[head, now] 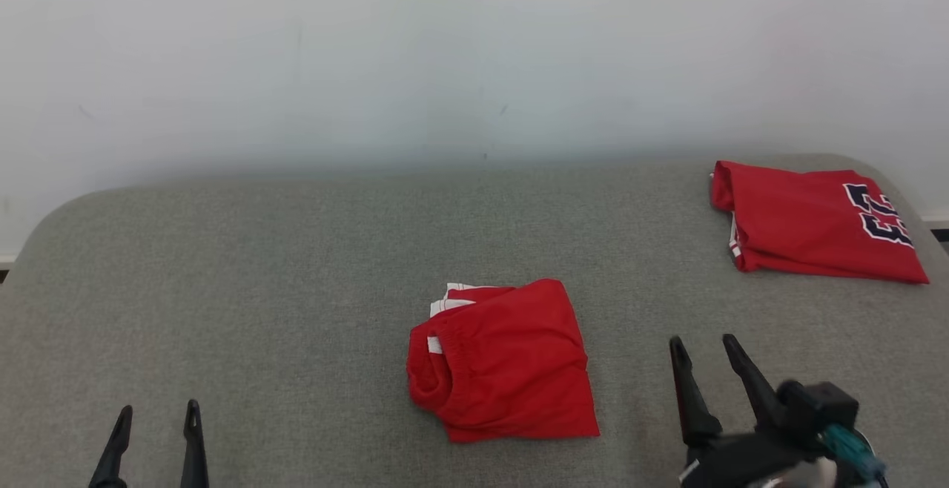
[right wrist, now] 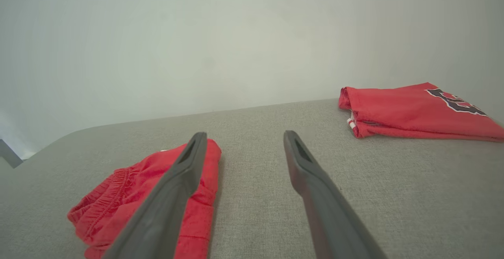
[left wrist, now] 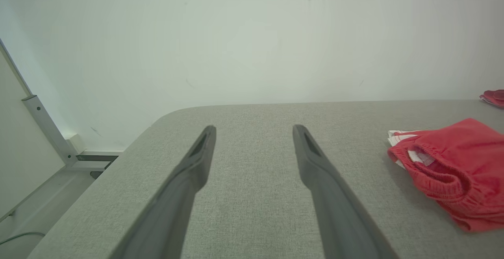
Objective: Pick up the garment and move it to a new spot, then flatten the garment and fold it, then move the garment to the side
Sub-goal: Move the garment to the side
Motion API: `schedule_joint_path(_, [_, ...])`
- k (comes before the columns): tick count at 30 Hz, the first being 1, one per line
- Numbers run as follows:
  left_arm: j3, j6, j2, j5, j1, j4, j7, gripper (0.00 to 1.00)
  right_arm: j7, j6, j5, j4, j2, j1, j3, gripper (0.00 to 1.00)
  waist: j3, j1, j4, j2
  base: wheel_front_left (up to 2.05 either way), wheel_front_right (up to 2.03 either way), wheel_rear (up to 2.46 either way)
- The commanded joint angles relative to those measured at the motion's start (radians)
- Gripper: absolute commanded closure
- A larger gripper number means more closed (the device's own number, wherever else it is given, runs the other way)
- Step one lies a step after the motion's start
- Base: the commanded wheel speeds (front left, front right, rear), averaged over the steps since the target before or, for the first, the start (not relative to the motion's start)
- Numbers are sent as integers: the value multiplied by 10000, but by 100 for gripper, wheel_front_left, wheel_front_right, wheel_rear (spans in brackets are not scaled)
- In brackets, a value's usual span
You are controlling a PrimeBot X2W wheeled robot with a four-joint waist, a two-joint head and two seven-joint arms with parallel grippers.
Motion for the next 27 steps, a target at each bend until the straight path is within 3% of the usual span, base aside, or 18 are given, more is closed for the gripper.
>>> schedule_joint_path(1, [-31, 19, 1, 48, -142, -21, -4, 0, -32, -24, 123, 170, -20, -297, 82, 0, 103, 0, 98, 0, 0, 0, 0])
schedule_joint_path(11, [-641, -218, -189, 186, -927, 116, 25, 0, -59, -24, 60, 4053, -56, -2933, 810, 0, 832, 0, 1020, 0, 0, 0, 0])
schedule_joint_path(25, [-1008, -468, -444, 159, -1925, 749, -261, 0, -585, -24, 67, 8615, 54, -4948, 1023, 0, 1626, 0, 1708, 0, 0, 0, 0])
schedule_joint_path(26, [-993, -479, -443, 140, -1950, 798, -285, 0, -556, -24, 159, 8856, 104, -4966, 1125, 9, 1629, 0, 1706, 0, 0, 0, 0])
schedule_joint_path(27, [-975, -482, -437, 122, -1958, 836, -306, 0, -612, -24, 278, 9010, 141, -4995, 1197, 56, 1631, 0, 1692, 0, 0, 0, 0])
